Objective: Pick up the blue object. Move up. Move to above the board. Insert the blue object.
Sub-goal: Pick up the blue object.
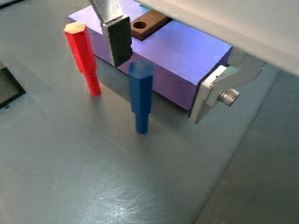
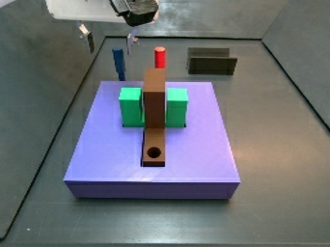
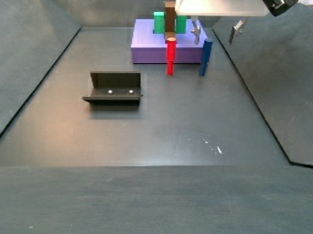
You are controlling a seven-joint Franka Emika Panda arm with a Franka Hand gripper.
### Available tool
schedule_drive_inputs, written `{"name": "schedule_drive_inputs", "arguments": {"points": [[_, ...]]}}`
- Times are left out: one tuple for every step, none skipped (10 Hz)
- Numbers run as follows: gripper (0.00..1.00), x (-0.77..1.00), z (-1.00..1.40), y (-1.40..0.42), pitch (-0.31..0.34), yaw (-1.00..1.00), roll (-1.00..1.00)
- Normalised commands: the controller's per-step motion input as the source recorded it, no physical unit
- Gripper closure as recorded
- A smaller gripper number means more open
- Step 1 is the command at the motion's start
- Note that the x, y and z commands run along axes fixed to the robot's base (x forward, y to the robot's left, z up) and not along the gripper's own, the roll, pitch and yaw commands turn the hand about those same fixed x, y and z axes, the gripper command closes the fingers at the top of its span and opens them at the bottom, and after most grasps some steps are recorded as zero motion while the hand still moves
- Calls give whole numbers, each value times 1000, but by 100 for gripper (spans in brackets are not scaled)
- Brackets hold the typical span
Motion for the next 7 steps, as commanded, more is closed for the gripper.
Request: {"name": "schedule_drive_inputs", "arguments": {"points": [[0, 40, -126, 0, 0, 177, 13], [0, 49, -149, 0, 0, 206, 17], [0, 37, -166, 0, 0, 197, 19], [0, 6, -103, 23, 0, 157, 63], [0, 0, -23, 0, 0, 23, 51], [0, 60, 0, 0, 24, 0, 44], [0, 80, -17, 0, 26, 0, 43]]}}
